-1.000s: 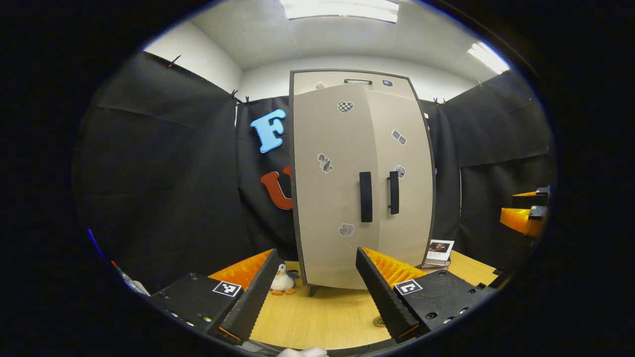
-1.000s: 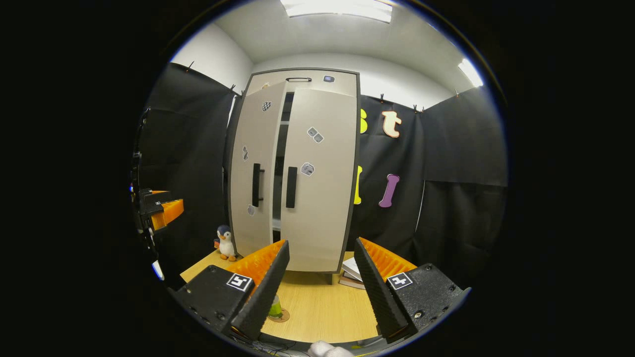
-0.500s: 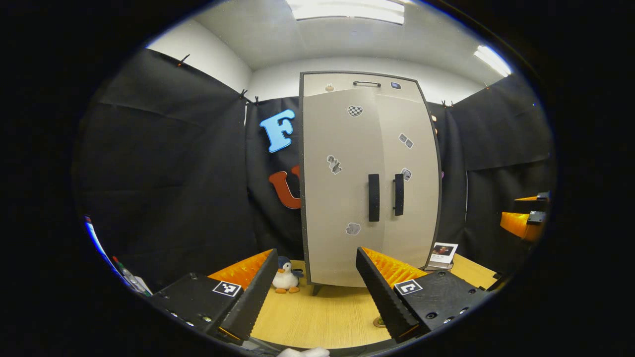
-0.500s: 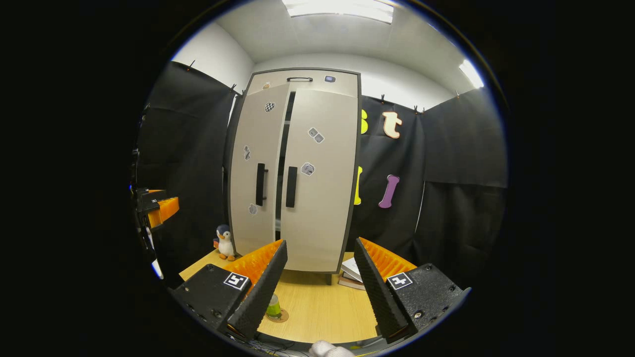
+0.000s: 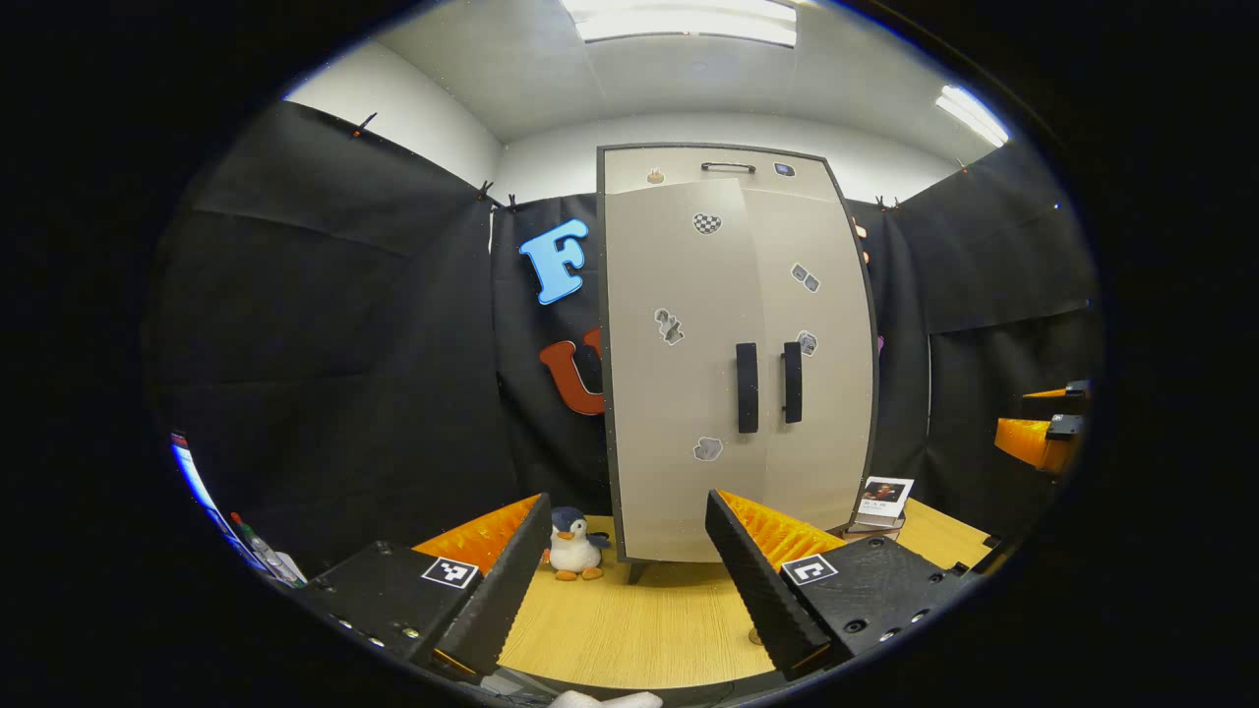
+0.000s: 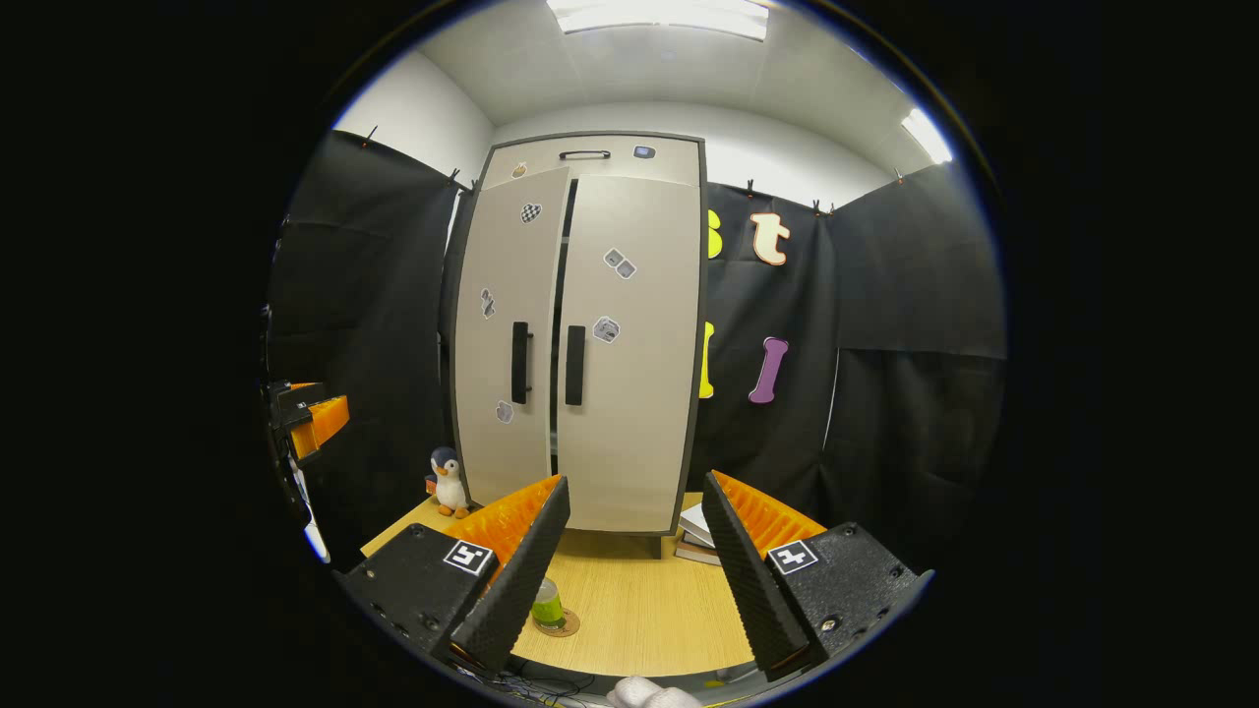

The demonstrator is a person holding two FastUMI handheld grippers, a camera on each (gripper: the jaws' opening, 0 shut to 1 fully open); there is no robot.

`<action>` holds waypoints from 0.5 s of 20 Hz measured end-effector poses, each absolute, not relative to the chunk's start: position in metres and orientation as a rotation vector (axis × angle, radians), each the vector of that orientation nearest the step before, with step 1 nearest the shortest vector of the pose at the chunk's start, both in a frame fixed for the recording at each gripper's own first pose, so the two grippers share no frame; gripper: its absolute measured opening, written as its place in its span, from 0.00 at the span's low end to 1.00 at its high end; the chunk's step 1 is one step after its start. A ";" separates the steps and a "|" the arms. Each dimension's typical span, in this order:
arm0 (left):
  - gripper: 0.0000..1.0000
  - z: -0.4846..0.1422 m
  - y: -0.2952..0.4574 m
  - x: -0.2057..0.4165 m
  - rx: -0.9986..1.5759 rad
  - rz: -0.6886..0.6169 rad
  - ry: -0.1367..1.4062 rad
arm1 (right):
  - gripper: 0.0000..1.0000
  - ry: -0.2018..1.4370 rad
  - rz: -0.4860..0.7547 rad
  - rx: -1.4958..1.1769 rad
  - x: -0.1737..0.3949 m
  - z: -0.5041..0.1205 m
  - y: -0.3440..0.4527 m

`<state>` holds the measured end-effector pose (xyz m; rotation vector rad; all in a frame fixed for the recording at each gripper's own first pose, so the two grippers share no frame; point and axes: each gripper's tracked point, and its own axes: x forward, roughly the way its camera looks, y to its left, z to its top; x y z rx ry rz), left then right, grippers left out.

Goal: Grasp the bottle in the cabinet with the left hand and place it on the coaster, then close the right door with the right hand and the left door with the left hand.

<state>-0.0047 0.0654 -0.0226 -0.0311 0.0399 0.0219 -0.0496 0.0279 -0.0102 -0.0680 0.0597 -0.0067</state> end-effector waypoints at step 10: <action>0.96 -0.021 0.065 -0.011 -0.033 0.000 0.038 | 0.84 0.039 -0.013 -0.068 -0.057 -0.007 0.029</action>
